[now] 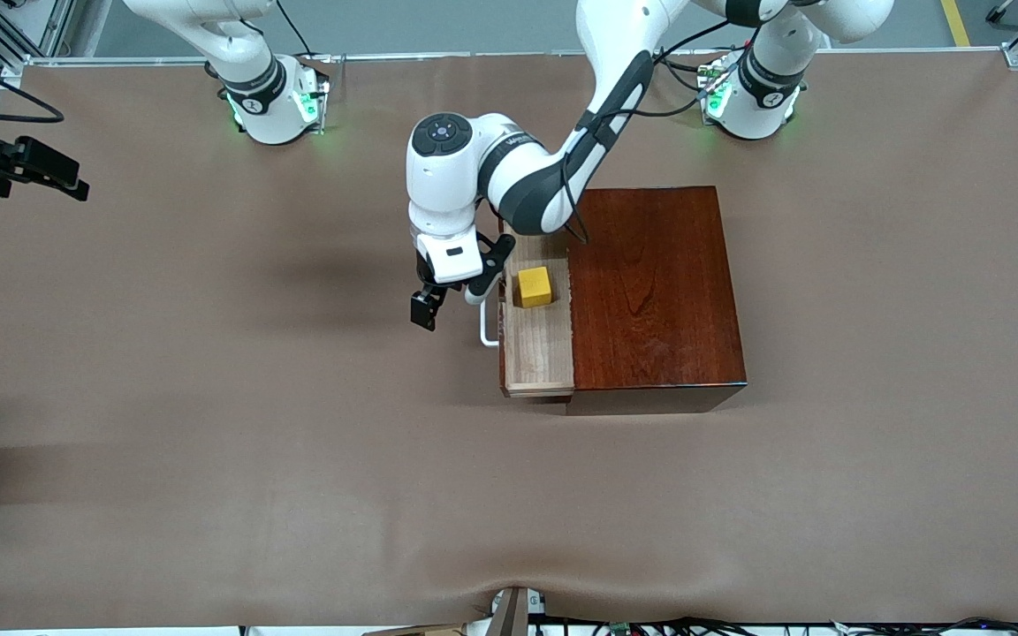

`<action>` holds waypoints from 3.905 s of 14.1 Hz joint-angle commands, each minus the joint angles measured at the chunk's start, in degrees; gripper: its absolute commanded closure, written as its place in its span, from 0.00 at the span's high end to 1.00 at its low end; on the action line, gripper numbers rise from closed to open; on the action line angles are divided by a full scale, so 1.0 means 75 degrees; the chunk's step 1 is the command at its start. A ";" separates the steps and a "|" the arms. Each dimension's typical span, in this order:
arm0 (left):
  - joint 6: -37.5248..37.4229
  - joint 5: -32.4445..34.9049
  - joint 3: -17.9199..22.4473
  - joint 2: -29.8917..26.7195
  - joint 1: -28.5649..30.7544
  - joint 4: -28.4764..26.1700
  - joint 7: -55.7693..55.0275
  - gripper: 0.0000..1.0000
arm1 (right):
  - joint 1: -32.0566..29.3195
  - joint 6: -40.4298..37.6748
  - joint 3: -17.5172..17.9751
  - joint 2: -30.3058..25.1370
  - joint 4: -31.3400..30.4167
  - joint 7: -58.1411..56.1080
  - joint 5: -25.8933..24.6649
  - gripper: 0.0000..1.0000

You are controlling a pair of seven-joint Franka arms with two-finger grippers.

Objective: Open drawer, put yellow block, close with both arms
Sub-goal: 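Lower the left gripper to the drawer front beside the handle, then push the drawer shut into the cabinet with the left gripper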

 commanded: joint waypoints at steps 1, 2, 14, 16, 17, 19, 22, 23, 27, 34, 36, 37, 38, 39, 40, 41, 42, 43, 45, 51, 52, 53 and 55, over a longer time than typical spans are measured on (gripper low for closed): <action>-0.0179 0.0078 0.0150 0.0094 -0.0079 0.0075 -0.0134 1.00 | -0.0033 -0.0037 0.0057 -0.0012 0.0511 -0.0101 -0.0209 1.00; -0.0400 0.0102 0.0139 0.0105 -0.0068 0.0051 -0.0111 1.00 | 0.0014 -0.0037 0.0068 -0.0012 0.0651 -0.0089 -0.0197 1.00; -0.2241 0.0137 0.0150 0.0012 0.0307 0.0051 0.0533 1.00 | 0.0166 0.0010 0.0092 0.0070 0.0934 -0.0043 -0.0138 1.00; -0.2476 0.0161 0.0150 0.0012 0.0424 0.0051 0.0651 1.00 | 0.0214 -0.0002 0.0080 0.0116 0.0934 -0.0007 -0.0174 1.00; -0.2558 0.0161 0.0150 0.0012 0.0424 0.0039 0.0651 1.00 | 0.0190 -0.0025 0.0080 0.0128 0.0911 -0.0007 -0.0174 1.00; -0.2745 0.0207 0.0162 0.0012 0.0448 0.0004 0.0674 1.00 | 0.0097 -0.0049 0.0069 0.0326 0.0875 0.0016 -0.0174 1.00; -0.3237 0.0278 0.0162 0.0012 0.0518 0.0004 0.0896 1.00 | 0.0003 -0.0060 0.0033 0.0665 0.0852 -0.0019 -0.0162 1.00; -0.3331 0.0278 0.0162 0.0012 0.0518 0.0004 0.0955 1.00 | 0.0003 -0.0072 0.0033 0.0656 0.0806 -0.0007 -0.0162 1.00; -0.3356 0.0278 0.0150 0.0012 0.0600 -0.0055 0.0967 1.00 | -0.0173 -0.0025 0.0033 0.0679 0.0689 -0.0054 -0.0115 1.00; -0.3461 0.0278 0.0162 -0.0012 0.0659 -0.0078 0.0955 1.00 | -0.0255 0.1048 0.0045 -0.0395 -0.1052 -0.0066 -0.0080 1.00; -0.3473 0.0301 0.0162 -0.0023 0.0647 -0.0160 0.0956 1.00 | -0.0220 0.1603 0.0057 -0.0786 -0.1608 -0.0077 -0.0080 1.00; -0.3508 0.0336 0.0162 -0.0023 0.0647 -0.0184 0.0944 1.00 | -0.0208 0.1592 0.0080 -0.0763 -0.1400 -0.0112 -0.0092 1.00; -0.3531 0.0360 0.0162 -0.0023 0.0647 -0.0195 0.0944 1.00 | -0.0139 0.1557 0.0092 -0.0646 -0.1050 -0.0101 -0.0173 1.00; -0.3531 0.0383 0.0162 -0.0035 0.0647 -0.0196 0.0932 1.00 | -0.0010 0.1371 0.0080 -0.0576 -0.0745 -0.0089 -0.0267 1.00; -0.3543 0.0383 0.0162 -0.0035 0.0659 -0.0196 0.0921 1.00 | 0.0037 0.1160 0.0092 -0.0529 -0.0533 -0.0089 -0.0407 1.00; -0.3624 0.0383 0.0162 -0.0035 0.0659 -0.0207 0.0921 1.00 | 0.0038 0.1135 0.0092 -0.0516 -0.0496 -0.0101 -0.0408 1.00; -0.3718 0.0383 0.0162 -0.0035 0.0659 -0.0207 0.0921 1.00 | 0.0015 0.1112 0.0080 -0.0516 -0.0414 -0.0101 -0.0339 1.00; -0.3719 0.0383 0.0162 -0.0035 0.0659 -0.0196 0.0909 1.00 | -0.0020 0.1088 0.0069 -0.0505 -0.0425 -0.0101 -0.0315 1.00; -0.3707 0.0360 0.0150 -0.0047 0.0635 -0.0149 0.0909 1.00 | -0.0033 0.1088 0.0045 -0.0493 -0.0414 -0.0089 -0.0279 1.00; -0.3625 0.0301 0.0103 -0.0876 0.0577 -0.0055 0.1538 1.00 | -0.0232 0.1053 0.0010 0.0023 0.0161 -0.0101 -0.0268 1.00; -0.3637 0.0301 0.0103 -0.1215 0.0623 -0.0055 0.1797 1.00 | -0.0243 0.1018 0.0010 0.0034 0.0161 -0.0101 -0.0268 1.00; -0.3648 0.0313 0.0138 -0.1474 0.0658 -0.0078 0.2031 1.00 | -0.0243 0.1018 0.0010 0.0034 0.0161 -0.0101 -0.0268 1.00; -0.3916 0.0290 0.0115 -0.2048 0.1136 -0.0125 0.2687 1.00 | -0.0232 0.1018 0.0010 0.0034 0.0161 -0.0101 -0.0256 1.00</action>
